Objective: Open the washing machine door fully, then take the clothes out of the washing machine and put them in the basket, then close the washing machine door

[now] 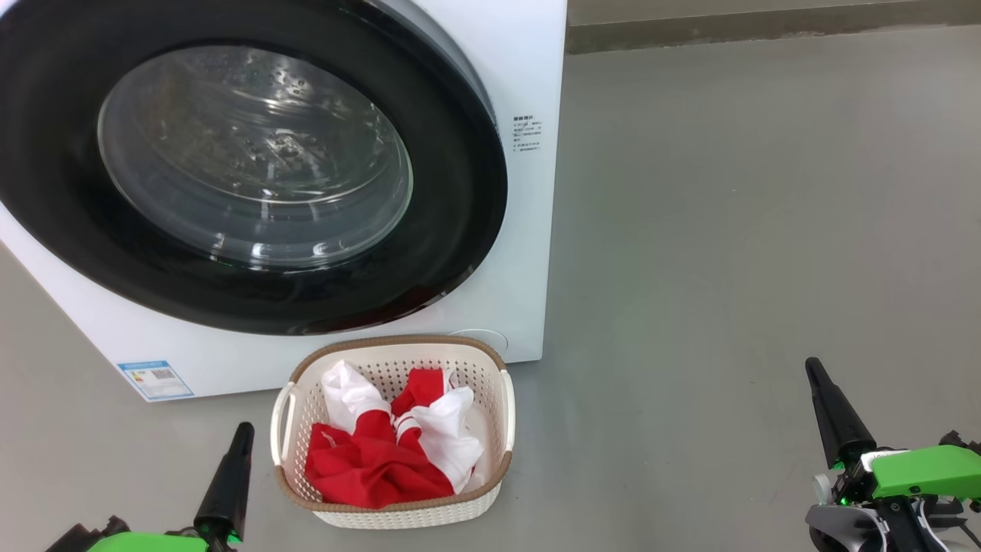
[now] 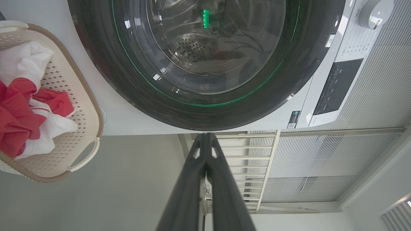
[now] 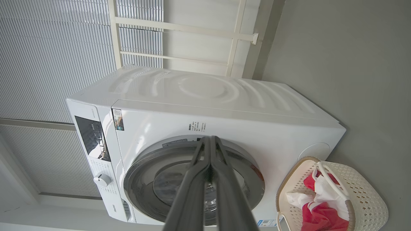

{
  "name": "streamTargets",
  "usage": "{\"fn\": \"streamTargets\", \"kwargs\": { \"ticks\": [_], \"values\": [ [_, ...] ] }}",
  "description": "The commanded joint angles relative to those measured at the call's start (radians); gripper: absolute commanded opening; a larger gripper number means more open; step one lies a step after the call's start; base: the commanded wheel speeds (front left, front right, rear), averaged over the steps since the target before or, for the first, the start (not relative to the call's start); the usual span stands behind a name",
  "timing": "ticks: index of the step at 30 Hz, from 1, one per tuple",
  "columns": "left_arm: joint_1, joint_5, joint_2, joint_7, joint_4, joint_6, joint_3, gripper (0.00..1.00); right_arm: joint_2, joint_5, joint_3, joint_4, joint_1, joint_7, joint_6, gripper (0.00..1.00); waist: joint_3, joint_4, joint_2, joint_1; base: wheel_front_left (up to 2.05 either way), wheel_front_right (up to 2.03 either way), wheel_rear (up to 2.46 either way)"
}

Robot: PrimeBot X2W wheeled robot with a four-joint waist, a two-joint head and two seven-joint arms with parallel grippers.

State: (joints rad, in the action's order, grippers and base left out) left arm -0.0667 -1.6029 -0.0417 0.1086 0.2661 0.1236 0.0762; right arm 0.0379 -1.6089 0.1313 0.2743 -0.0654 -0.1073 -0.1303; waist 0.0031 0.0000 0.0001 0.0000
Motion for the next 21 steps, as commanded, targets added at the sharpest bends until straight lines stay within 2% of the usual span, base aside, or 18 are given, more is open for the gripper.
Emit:
{"fn": "streamTargets", "kwargs": {
  "ticks": [1, 21],
  "values": [
    [-0.041, -0.006, -0.01, 0.004, -0.021, 0.007, 0.037, 0.0, 0.012, 0.0, -0.017, -0.03, -0.043, -0.006, 0.0, 0.0, 0.0, 0.0, -0.0001, 0.0, 0.0, 0.0, 0.0],
    [-0.041, -0.006, -0.009, 0.005, -0.021, 0.007, 0.038, 0.0, 0.012, 0.0, -0.017, -0.03, -0.042, -0.006, 0.0, 0.0, 0.0, 0.0, -0.0001, 0.0, 0.0, 0.0, 0.0]
  ]
}}
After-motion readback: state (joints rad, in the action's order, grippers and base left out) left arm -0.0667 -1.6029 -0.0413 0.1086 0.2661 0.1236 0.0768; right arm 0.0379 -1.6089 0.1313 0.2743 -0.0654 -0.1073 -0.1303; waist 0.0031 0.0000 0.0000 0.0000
